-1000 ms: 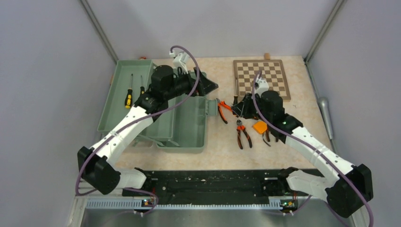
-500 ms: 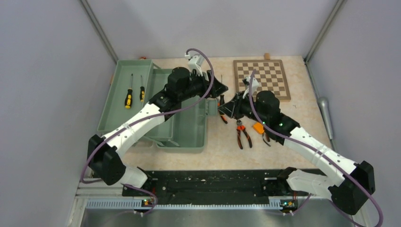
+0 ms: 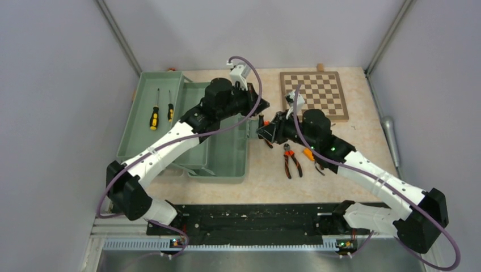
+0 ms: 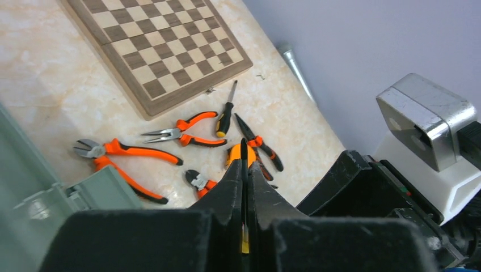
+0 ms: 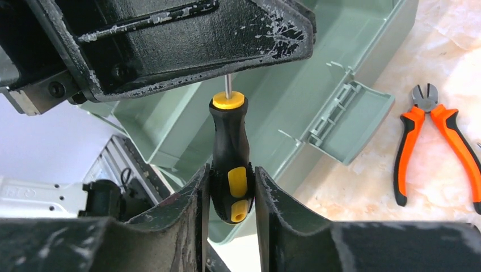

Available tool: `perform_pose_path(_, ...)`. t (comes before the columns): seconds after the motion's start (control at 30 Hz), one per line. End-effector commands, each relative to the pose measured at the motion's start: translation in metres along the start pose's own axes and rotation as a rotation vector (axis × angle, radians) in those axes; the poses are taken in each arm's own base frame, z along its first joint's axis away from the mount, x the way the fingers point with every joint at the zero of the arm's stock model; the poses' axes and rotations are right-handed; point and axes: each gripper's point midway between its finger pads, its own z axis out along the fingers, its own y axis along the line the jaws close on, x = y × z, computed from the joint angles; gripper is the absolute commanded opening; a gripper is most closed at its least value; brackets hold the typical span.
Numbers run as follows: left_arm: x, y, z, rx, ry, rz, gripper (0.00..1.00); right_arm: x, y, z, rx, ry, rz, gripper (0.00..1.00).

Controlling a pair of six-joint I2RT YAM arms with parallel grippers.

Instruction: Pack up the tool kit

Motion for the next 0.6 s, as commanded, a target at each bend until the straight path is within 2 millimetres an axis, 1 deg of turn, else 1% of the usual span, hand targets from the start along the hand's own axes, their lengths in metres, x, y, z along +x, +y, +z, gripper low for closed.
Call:
perform_pose_path(0.0, -0.045, 0.013, -0.033, -0.146, -0.047, 0.171, 0.0, -0.034, 0.008, -0.007, 0.031, -0.087, -0.046, 0.38)
perform_pose_path(0.07, -0.052, 0.028, -0.048, -0.229, -0.017, 0.224, 0.0, -0.035, 0.004, -0.01, 0.058, -0.09, -0.059, 0.49)
perform_pose_path(0.17, -0.066, 0.056, -0.079, -0.367, 0.023, 0.293, 0.0, -0.035, -0.007, -0.013, 0.119, -0.09, -0.075, 0.68)
perform_pose_path(0.23, -0.079, 0.081, -0.105, -0.475, 0.029, 0.31, 0.0, -0.036, -0.018, -0.016, 0.178, -0.09, -0.075, 0.78)
perform_pose_path(0.3, -0.089, 0.104, -0.132, -0.56, 0.042, 0.314, 0.0, -0.037, -0.029, -0.02, 0.238, -0.093, -0.075, 0.86)
perform_pose_path(0.4, -0.098, 0.138, -0.172, -0.697, 0.08, 0.321, 0.0, -0.037, -0.043, -0.026, 0.308, -0.089, -0.073, 0.9)
perform_pose_path(0.57, -0.109, 0.186, -0.229, -0.955, 0.119, 0.295, 0.0, -0.036, -0.06, -0.031, 0.368, -0.075, -0.055, 0.93)
